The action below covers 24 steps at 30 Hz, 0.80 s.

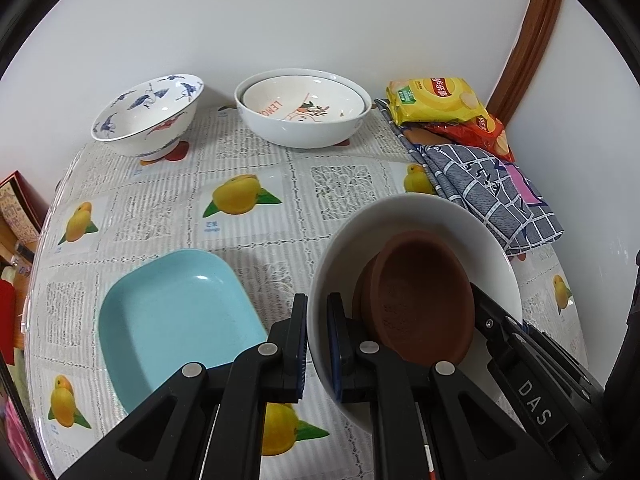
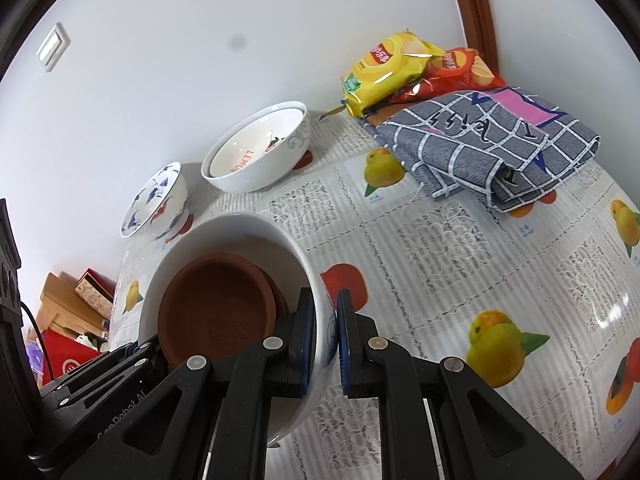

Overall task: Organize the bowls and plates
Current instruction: 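Lift the white bowl with both grippers and carry it toward the blue plate stack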

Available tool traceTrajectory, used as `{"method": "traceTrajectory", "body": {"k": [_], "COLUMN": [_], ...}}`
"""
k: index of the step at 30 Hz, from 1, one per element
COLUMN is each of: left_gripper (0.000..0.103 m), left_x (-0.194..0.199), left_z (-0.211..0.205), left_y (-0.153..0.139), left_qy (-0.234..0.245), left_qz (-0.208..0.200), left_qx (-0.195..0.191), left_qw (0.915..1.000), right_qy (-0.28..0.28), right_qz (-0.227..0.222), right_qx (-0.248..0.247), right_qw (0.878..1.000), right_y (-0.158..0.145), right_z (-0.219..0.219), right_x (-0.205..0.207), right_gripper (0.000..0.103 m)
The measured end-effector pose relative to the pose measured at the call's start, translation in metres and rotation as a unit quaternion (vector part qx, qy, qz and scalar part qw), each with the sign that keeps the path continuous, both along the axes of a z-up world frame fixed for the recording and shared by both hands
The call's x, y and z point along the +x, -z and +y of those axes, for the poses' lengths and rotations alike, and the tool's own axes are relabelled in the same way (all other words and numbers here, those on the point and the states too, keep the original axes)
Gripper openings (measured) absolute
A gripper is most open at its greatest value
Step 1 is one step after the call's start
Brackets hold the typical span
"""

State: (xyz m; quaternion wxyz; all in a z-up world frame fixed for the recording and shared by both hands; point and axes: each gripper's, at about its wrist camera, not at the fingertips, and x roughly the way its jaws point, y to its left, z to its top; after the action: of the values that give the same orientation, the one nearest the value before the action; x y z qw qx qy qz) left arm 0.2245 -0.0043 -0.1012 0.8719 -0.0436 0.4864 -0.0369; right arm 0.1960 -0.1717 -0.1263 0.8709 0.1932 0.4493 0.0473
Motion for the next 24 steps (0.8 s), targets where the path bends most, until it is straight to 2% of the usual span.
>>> {"method": "traceTrajectory", "body": {"k": [24], "left_gripper": [0.01], "left_x": [-0.015], "left_z": [0.041], "left_y": [0.0], "left_qy": [-0.026], "left_qz": [-0.002], "left_qx": [-0.001], "left_qw": [0.9997], "right_qy": [-0.031], "right_qz": [-0.011], "right_qx": [0.011], "right_qw": [0.999], "right_y": [-0.005], "right_z": [0.039], "right_x": [-0.003], "right_gripper": [0.011]}}
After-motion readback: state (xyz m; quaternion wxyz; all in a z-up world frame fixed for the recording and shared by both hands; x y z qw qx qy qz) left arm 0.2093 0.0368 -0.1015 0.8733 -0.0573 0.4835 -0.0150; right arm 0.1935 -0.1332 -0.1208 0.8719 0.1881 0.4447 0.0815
